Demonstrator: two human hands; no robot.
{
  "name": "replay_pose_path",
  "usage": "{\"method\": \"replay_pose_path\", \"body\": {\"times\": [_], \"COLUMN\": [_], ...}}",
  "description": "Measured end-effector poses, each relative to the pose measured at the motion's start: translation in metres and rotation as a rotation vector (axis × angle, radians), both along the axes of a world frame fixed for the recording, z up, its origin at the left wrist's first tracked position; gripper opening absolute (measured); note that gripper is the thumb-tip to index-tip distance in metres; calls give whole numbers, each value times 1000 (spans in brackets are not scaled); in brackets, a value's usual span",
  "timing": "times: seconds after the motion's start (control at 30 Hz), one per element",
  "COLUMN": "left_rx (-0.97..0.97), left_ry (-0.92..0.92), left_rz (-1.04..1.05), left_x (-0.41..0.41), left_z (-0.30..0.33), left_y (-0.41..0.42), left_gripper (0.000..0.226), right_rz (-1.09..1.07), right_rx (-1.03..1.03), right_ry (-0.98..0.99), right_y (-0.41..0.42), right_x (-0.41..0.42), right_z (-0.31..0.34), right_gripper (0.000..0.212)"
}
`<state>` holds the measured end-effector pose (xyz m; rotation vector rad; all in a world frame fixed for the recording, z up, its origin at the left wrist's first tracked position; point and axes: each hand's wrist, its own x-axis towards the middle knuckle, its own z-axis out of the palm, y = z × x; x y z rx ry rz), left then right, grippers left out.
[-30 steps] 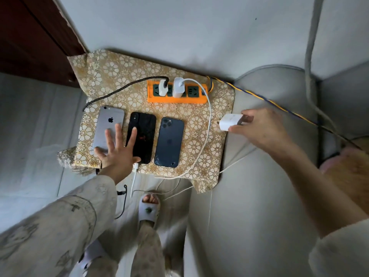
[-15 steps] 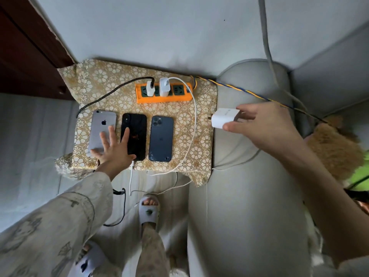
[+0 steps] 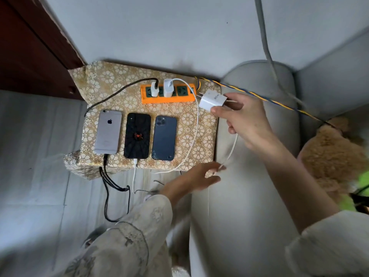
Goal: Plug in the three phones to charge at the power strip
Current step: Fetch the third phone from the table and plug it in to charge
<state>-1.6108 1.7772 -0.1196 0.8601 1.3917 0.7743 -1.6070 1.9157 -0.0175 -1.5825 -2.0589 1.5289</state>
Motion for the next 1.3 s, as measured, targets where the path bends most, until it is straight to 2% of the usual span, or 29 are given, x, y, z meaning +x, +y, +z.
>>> {"method": "replay_pose_path", "body": {"times": [0.07, 0.2, 0.3, 0.5, 0.7, 0.8, 0.87, 0.93, 1.03, 1.1, 1.3], "left_rx": [-39, -218, -345, -201, -191, -194, -239, -354, -492, -518, -559], "left_ry": [-53, -245, -252, 199, 371, 494, 672, 823, 897, 898, 910], "left_rz": [-34, -101, -139, 9, 32, 124, 190, 196, 93, 62, 26], "left_x": [5, 3, -11, -46, -72, -86, -96, -110, -134, -145, -147], "left_z": [3, 1, -2, -19, -34, -45, -56, -66, -81, -88, -98], "left_y": [-3, -28, -44, -52, -58, -62, -64, -67, -74, -77, -76], "left_gripper": [23, 21, 23, 25, 26, 28, 43, 64, 90, 100, 108], "right_rz": [5, 74, 106, 163, 181, 240, 315, 405, 606, 700, 738], "right_rx": [-7, 14, 52, 244, 373, 423, 465, 492, 543, 594, 547], "right_ry": [-14, -112, -176, -250, -278, -270, -279, -274, -271, -320, -315], "right_y": [2, -8, -16, -5, 24, 40, 48, 53, 58, 65, 77], "right_x": [7, 26, 33, 16, -20, -42, -57, -71, -88, -95, -107], "right_z": [-3, -16, -25, -38, -68, -84, -96, -107, -124, -132, -139], "right_gripper": [59, 59, 59, 53, 54, 44, 33, 32, 46, 46, 56]}}
